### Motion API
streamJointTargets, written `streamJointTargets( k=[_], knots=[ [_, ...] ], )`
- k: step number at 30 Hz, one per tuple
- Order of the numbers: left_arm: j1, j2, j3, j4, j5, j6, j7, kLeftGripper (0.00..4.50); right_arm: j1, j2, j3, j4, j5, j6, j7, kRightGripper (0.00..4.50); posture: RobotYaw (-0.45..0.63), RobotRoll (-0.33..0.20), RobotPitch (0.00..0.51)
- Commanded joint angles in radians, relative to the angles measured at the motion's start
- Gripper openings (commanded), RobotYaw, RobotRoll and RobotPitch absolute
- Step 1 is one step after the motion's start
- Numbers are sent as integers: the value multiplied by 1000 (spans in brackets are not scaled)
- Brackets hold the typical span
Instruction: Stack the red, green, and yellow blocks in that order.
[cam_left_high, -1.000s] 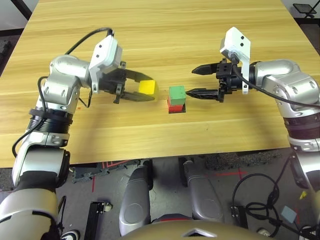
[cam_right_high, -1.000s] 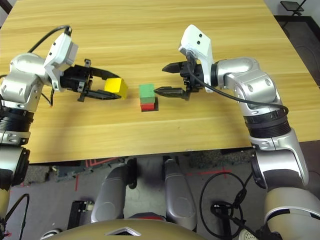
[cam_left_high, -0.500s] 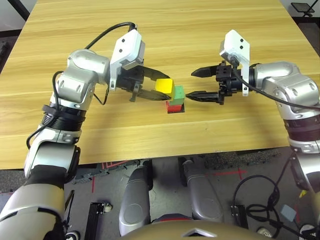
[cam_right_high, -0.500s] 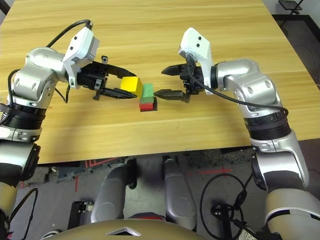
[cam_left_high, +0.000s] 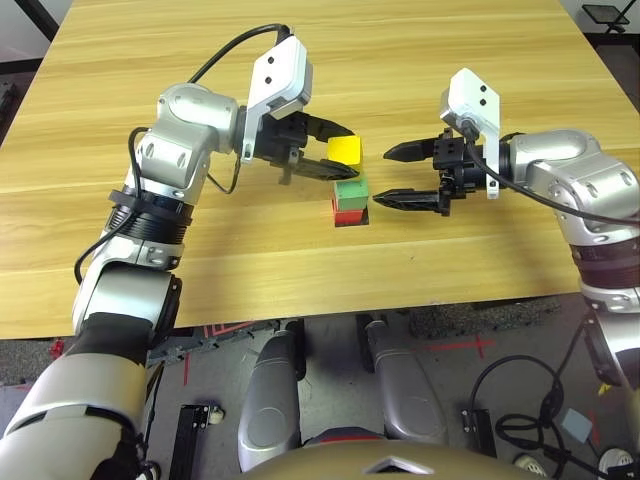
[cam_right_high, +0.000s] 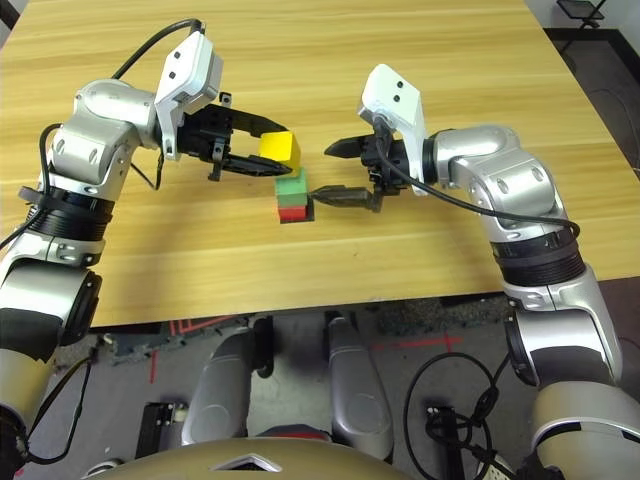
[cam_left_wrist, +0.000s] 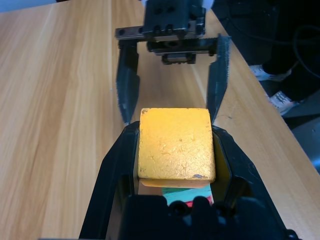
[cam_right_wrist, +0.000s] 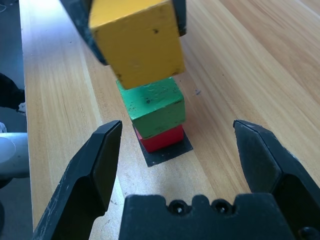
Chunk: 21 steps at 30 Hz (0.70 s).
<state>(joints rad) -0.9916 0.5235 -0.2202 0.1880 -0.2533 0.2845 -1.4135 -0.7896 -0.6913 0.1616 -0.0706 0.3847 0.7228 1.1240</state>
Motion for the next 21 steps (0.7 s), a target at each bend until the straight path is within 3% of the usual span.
streamJointTargets(
  k=[1, 21],
  knots=[
    [22, 0, -15, -32, -14, 21, -8, 1997, 5, -5, -7, -6, -1, -8, -6, 4500, 157, 31, 245],
    [23, -50, -50, 56, 40, -60, 19, 1997, 14, -9, -15, -24, 12, 0, -23, 4500, 136, 24, 242]
  ],
)
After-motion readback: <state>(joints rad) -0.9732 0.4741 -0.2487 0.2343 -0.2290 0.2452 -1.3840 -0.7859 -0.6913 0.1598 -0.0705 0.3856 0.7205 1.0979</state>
